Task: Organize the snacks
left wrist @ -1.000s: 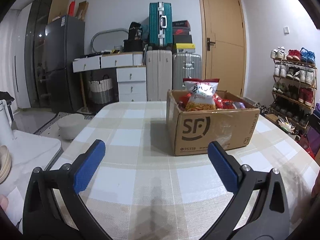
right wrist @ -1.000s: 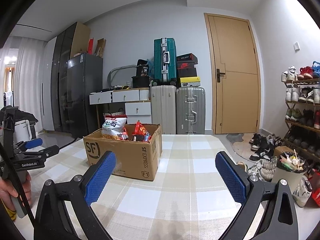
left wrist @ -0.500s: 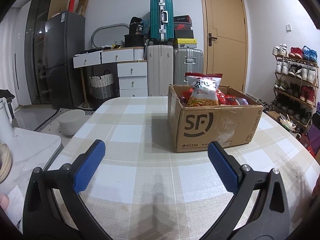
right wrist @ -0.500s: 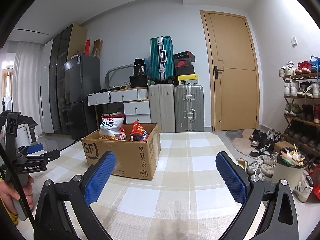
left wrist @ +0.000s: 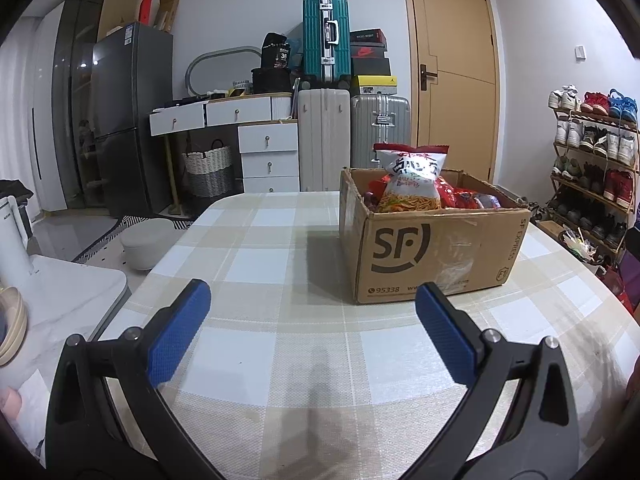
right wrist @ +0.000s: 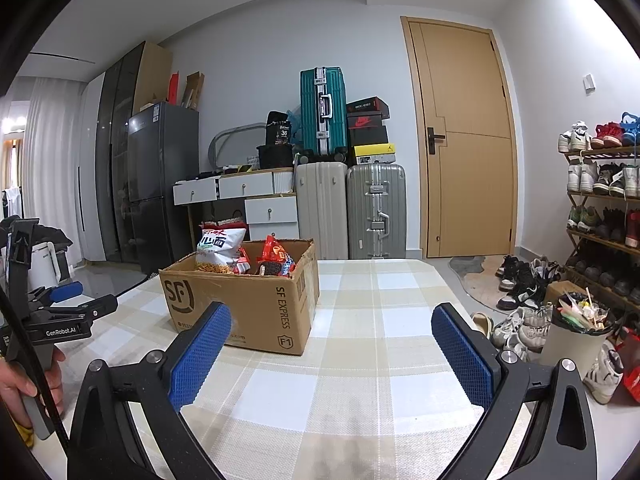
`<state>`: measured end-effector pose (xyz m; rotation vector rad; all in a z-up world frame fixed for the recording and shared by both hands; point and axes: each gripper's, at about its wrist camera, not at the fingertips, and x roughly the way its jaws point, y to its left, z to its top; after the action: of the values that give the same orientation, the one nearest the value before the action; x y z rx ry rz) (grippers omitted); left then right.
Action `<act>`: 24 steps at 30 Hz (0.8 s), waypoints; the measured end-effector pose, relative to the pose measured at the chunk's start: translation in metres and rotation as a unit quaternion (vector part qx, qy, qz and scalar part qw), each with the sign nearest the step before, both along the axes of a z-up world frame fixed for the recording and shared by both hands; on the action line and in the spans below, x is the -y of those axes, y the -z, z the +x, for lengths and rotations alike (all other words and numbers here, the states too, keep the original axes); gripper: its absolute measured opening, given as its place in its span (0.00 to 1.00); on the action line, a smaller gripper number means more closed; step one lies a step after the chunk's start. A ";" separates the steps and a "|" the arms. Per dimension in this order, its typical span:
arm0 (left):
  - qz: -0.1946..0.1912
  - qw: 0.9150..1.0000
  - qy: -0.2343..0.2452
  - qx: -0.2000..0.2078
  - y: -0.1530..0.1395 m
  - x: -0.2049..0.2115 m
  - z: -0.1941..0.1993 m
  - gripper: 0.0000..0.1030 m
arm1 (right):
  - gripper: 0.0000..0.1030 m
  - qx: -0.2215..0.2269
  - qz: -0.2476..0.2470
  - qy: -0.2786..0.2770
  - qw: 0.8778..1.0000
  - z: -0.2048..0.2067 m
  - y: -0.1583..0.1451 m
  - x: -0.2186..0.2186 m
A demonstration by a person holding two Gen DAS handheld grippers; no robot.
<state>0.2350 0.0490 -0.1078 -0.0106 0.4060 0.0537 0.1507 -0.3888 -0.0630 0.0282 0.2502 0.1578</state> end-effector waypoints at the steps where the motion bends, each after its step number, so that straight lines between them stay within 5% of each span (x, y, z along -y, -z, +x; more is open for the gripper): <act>1: 0.000 1.000 0.000 0.000 0.001 0.000 0.000 0.99 | 0.99 0.000 -0.001 0.000 1.000 0.000 0.000 0.000; 24: 0.005 1.000 0.007 0.011 0.002 0.003 -0.009 0.99 | 0.99 -0.001 -0.001 -0.002 1.000 0.000 0.001 -0.001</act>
<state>0.2255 0.0457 -0.1102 0.0025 0.3835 0.0411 0.1510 -0.3879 -0.0643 0.0251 0.2532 0.1617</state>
